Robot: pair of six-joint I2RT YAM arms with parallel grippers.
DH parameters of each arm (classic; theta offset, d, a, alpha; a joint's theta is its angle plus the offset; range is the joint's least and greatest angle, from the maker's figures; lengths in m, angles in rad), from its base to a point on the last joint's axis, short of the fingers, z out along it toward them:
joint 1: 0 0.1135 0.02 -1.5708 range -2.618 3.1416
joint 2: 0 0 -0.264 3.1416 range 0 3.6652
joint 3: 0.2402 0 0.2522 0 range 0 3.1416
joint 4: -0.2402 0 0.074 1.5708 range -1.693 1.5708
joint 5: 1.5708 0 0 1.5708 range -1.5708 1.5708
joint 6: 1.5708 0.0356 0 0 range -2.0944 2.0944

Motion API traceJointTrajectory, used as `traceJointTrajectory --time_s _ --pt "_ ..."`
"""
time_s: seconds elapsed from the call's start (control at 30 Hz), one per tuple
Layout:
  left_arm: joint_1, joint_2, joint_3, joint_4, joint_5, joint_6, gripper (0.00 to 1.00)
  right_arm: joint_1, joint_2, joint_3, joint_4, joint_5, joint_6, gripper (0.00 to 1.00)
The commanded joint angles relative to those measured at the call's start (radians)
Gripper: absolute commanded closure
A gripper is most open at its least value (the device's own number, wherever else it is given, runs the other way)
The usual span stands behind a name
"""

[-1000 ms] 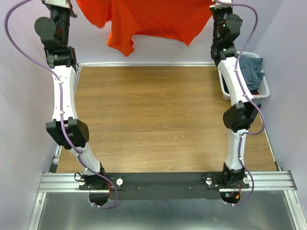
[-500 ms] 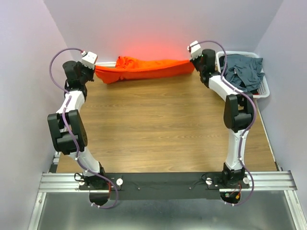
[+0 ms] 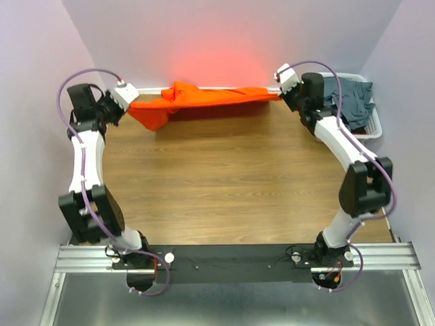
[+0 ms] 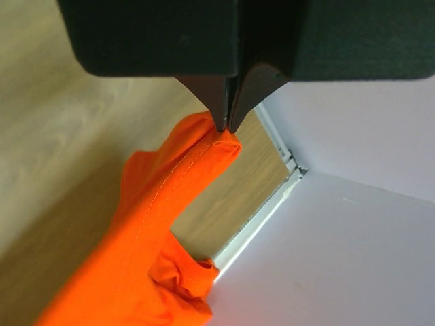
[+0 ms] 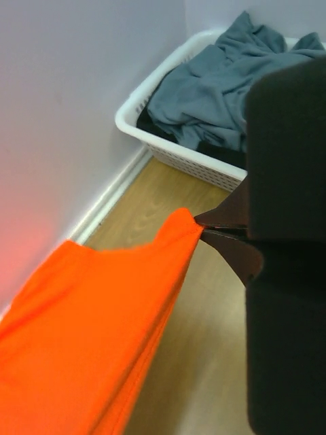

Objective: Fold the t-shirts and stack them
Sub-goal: Flatten the tshirt out

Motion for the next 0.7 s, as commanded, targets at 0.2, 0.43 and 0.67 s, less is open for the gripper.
traceJointTrajectory --time_s 0.2,0.43,0.67 --pt "0.023 -0.423 -0.395 -0.667 -0.034 0.763 1.0 -0.011 -0.355 -0.351 -0.308 -0.1 -0.127 0.99" --pt "0.021 -0.65 -0.507 -0.829 -0.12 0.907 0.5 -0.009 -0.611 -0.553 -0.5 -0.145 -0.214 0.25" --pt "0.021 -0.414 -0.377 -0.657 -0.027 0.547 0.44 -0.009 -0.463 -0.434 -0.517 -0.148 -0.089 0.17"
